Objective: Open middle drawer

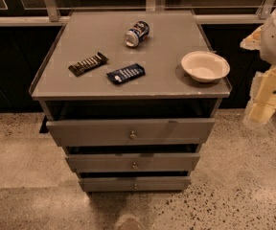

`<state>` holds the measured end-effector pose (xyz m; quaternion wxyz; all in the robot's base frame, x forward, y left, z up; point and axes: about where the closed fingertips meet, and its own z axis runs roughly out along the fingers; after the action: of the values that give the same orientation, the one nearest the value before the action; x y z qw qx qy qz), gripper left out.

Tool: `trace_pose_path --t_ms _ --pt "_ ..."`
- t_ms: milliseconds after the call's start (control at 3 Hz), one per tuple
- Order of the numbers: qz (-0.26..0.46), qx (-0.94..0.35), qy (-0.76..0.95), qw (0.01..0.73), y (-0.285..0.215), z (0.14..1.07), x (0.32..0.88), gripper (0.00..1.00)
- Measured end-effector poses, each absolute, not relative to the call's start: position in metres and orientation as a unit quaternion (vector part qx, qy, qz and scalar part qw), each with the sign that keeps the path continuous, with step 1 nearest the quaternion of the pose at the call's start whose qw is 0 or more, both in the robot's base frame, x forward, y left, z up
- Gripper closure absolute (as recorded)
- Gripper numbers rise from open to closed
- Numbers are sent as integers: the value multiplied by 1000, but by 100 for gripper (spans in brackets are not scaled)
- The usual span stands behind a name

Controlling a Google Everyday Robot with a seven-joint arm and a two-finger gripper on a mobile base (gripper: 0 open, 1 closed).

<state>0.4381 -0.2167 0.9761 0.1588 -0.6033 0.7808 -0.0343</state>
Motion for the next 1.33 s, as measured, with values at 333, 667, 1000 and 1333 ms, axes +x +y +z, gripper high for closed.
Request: trace_pose_path --t_ms 333,667,1000,1333 --pt "-34 -603 781 159 -217 976 438 0" --pt "-40 -597 779 186 -214 969 436 0" --pt "-25 -580 784 221 -200 933 416 0" --pt "26 -566 787 244 -177 866 403 0"
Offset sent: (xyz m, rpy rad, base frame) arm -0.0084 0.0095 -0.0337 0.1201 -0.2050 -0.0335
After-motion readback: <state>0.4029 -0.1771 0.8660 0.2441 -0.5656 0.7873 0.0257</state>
